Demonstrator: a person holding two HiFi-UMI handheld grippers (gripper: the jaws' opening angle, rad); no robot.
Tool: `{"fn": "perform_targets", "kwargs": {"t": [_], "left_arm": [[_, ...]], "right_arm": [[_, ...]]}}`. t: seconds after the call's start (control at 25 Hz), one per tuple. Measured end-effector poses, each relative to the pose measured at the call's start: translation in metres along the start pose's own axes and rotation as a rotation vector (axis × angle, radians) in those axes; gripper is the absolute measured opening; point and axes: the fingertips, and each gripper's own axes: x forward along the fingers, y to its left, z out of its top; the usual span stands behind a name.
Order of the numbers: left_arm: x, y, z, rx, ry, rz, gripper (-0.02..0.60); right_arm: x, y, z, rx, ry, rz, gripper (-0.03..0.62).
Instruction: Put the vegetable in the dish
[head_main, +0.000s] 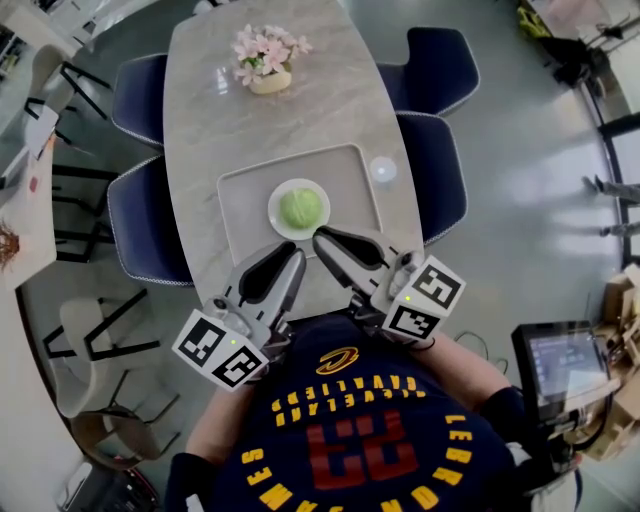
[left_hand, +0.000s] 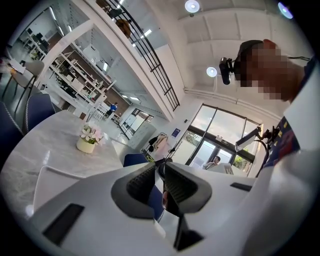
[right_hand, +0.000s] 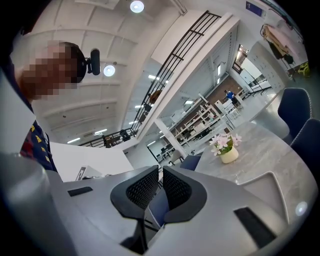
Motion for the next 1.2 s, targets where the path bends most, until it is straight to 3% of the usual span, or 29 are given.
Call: {"fn": "perform_targets", "kwargs": {"t": [1.2], "left_arm": [[0.0042,0.0046,-0.0044,-0.027,0.032,-0.007,0.063]], "right_arm": [[0.0024,-0.0026,-0.0041,0.005,0.014,-0.021,0.034]]}}
